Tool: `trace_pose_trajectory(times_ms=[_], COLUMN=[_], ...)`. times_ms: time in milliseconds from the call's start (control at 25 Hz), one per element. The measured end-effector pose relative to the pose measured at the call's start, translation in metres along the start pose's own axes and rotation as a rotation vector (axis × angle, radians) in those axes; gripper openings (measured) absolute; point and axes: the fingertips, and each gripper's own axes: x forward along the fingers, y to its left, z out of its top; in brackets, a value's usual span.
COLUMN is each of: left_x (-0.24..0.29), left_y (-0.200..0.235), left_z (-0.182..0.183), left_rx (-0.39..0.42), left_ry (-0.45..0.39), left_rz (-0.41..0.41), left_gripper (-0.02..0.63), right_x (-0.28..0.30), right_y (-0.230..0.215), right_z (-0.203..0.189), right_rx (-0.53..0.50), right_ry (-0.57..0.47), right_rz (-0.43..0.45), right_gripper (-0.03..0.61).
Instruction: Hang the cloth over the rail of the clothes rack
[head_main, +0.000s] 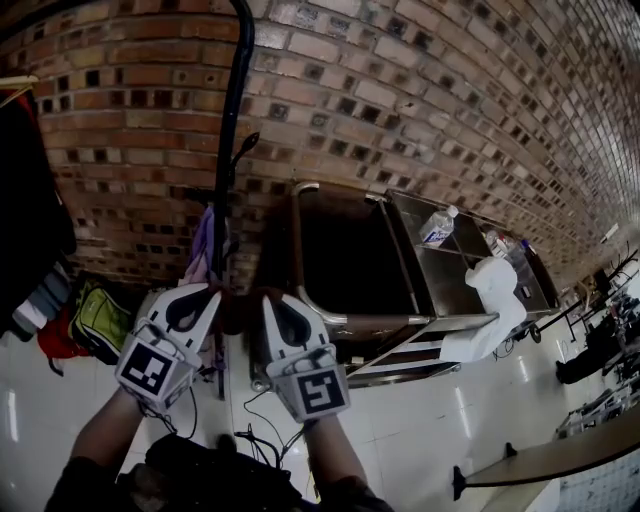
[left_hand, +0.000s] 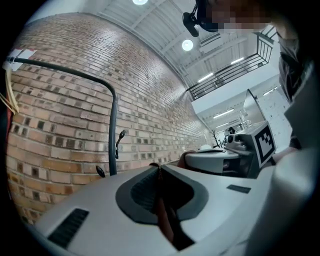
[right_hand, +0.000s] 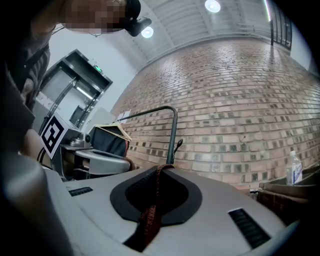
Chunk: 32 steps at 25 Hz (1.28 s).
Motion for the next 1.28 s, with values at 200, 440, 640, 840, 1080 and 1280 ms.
trace_pose_trajectory(times_ms=[200, 440, 640, 840, 1080, 1280], left_x=[0.035, 0.070, 0.099, 0.134, 0.173, 0.199], left_y=[0.008, 0.031, 0.046, 0.049, 0.059, 0.072], left_z=[0.017, 0.043, 0.065, 0.111, 0.164, 0.202], left_rx=[0.001, 0.011, 0.021, 0.010, 0.013, -0.061], left_ry=[-0.028, -0.057, -0.072, -0.083, -0.115, -0.139], left_rz=[0.007, -0.014, -0.048, -0.139, -0.202, -0.260], left_gripper=[0.020, 0.020, 0.020, 0.020, 0.020, 0.020], right_x=[0.021, 0.055, 0.081, 0.104, 0.127, 0.148], right_y=[-0.026, -0.055, -0.078, -0.108, -0.142, -0.170], right_z=[0.010, 0.027, 0.050, 0.099, 0.144, 0.183], right_rx=[-0.024, -0.067, -0.102, -0.147, -0.200, -0.157], right_ry=[-0.011, -0.002, -0.025, -0.091, -0.119, -0.168], right_rz=[0.027, -0.008, -0.026, -0.042, -0.095, -0.082], right_gripper=[0.028, 0.028, 0.028, 0.028, 0.028, 0.026])
